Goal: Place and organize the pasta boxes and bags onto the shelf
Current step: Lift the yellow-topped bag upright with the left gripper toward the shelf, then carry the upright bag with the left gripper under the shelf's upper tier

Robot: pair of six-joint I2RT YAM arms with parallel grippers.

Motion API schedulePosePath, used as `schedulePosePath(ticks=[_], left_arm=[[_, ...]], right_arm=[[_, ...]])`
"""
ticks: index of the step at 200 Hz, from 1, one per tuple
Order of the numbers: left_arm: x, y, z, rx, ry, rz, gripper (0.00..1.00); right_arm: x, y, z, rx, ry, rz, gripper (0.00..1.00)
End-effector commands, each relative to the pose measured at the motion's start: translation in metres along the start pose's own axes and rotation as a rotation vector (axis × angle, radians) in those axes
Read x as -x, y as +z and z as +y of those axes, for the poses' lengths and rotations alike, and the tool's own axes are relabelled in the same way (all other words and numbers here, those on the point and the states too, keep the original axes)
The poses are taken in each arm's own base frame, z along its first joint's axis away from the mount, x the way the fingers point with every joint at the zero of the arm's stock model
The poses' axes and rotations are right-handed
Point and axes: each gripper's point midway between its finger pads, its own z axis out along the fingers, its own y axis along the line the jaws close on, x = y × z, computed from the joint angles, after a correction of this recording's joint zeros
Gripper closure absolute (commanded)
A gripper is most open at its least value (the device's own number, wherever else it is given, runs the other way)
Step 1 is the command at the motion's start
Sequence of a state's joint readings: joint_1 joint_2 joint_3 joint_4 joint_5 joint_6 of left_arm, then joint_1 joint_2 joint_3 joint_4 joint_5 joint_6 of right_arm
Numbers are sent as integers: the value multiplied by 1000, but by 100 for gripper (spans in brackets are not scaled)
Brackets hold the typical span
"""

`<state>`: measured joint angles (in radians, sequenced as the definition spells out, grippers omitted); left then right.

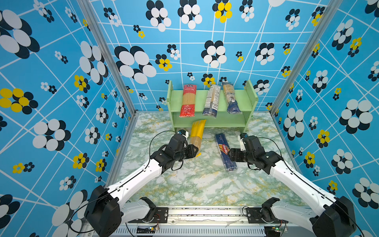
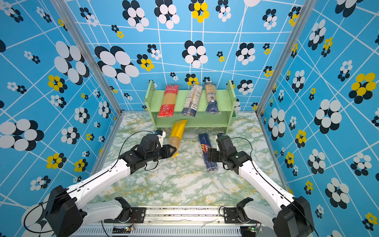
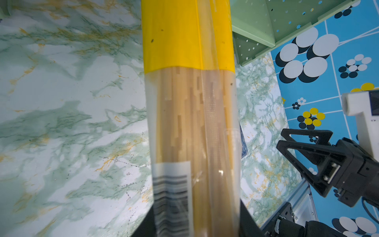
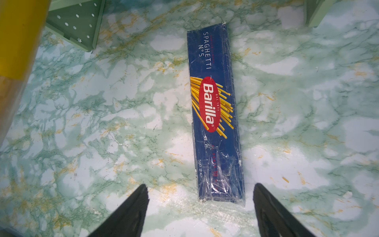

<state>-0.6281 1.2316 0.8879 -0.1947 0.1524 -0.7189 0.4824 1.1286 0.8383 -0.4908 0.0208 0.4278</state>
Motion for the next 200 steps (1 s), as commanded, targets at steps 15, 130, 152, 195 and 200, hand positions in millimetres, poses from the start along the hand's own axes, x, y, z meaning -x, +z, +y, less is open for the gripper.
schedulePosePath(ticks=[15,130,152,195,200], left_arm=[[75,-13,-55,-173,40,-254,100],[106,8,-53,-197,-37,-382,100],[110,14,-56,-211,-32,-386,100],[116,23,-56,-236,-56,-411,100],[117,23,-56,-239,-56,-414,100]], right_arm=[[7,-7,3,2,-5,-11,18],[2,-7,3,8,-8,-1,18],[1,-7,3,10,-8,1,18],[-2,-7,1,9,-5,-5,18],[-2,-8,1,9,-5,-8,18]])
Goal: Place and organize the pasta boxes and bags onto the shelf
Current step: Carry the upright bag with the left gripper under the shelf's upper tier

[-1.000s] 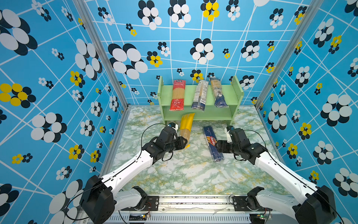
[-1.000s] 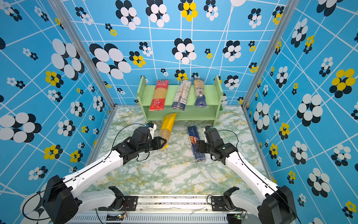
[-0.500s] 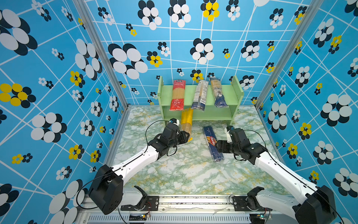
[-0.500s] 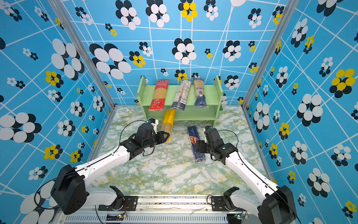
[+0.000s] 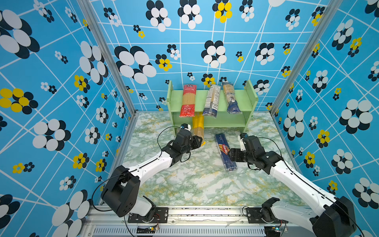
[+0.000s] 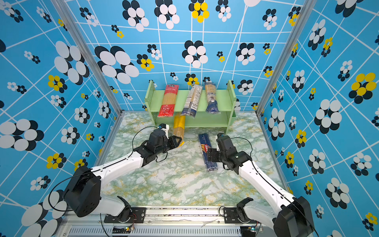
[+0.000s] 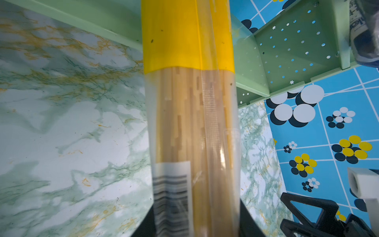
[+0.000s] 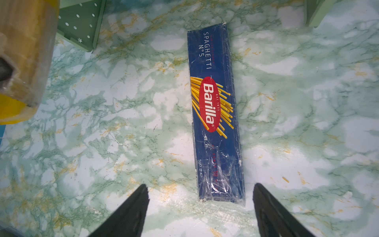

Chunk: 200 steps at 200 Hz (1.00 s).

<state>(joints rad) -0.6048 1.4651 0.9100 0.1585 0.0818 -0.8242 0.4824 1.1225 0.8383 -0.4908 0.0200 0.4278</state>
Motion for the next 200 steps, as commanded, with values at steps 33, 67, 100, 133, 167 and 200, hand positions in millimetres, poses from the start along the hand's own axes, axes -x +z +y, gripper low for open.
schedulePosePath(ticks=[33,67,100,133,167,200], left_arm=[[75,-15,-68,-234,21,-249,100],[79,-10,-69,-253,0,-269,100],[83,-4,-71,-294,-31,-272,100],[88,2,-69,-326,-73,-273,100],[93,4,-68,-334,-83,-291,100],[99,5,-69,-343,-91,-309,100]], right_arm=[[-5,-7,0,7,-8,-2,18],[-5,-7,0,10,-16,-2,18],[-8,-7,-1,8,-21,1,18],[-8,-9,-2,4,-26,-1,18],[-10,-8,-3,1,-28,2,18],[-9,-8,-3,1,-30,2,18]])
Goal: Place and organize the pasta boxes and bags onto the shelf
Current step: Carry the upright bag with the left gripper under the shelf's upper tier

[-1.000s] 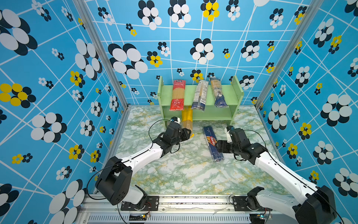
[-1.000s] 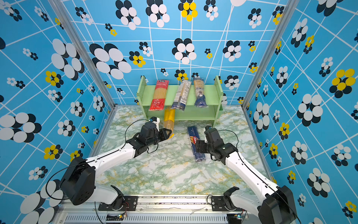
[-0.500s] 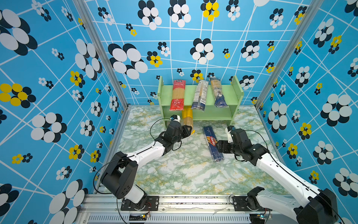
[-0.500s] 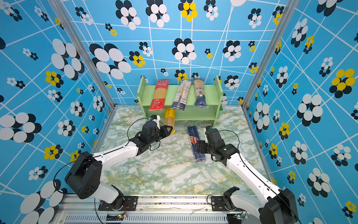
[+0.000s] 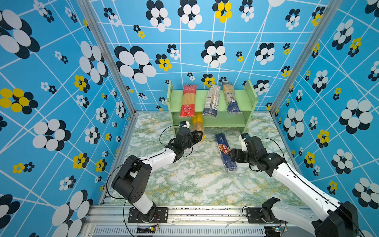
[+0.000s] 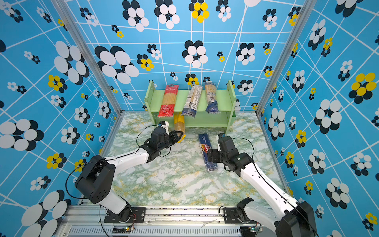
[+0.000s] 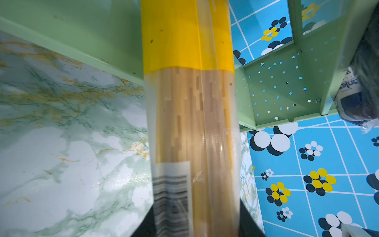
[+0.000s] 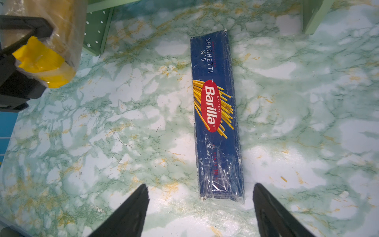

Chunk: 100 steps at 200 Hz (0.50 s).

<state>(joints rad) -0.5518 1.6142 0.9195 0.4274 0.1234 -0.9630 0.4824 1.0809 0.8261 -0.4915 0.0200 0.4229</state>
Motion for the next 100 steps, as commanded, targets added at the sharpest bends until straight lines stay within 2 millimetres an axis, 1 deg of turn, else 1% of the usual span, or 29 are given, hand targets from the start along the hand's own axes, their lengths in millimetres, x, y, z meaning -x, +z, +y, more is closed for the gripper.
schedulePosePath(ticks=[1,31,61,100], left_arm=[[63,-15,-84,-264,52,-201,100],[66,-10,-85,-283,27,-191,100],[74,-7,-85,-305,0,-196,100],[77,0,-84,-317,-8,-187,100]], right_arm=[[-11,0,-3,-10,-26,29,18],[-10,0,-3,-10,-27,28,18],[-11,1,-4,-13,-29,31,18],[-11,3,-3,-12,-29,35,18]])
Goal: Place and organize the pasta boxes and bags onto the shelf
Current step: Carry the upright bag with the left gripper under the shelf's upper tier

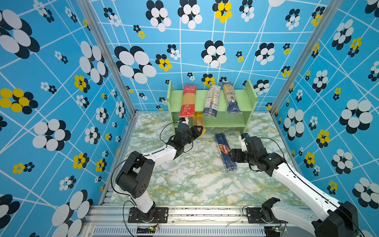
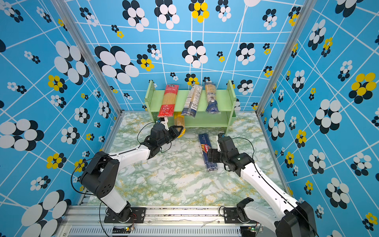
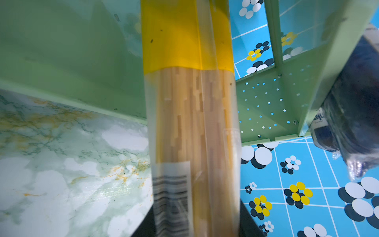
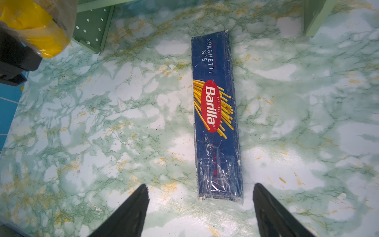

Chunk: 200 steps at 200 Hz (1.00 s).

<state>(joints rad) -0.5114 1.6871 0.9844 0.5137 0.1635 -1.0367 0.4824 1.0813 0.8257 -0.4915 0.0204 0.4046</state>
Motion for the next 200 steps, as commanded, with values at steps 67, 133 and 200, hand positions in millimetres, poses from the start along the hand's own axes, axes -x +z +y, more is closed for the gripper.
schedulePosePath(ticks=[67,133,200], left_arm=[[55,-2,-79,-272,53,-128,100],[61,3,-76,-257,46,-123,100],[61,12,-66,-212,61,-107,100]], right_arm=[[-9,5,-2,-14,-13,41,18],[-7,8,-1,-11,-14,46,18],[-8,12,-1,-14,-20,54,18]])
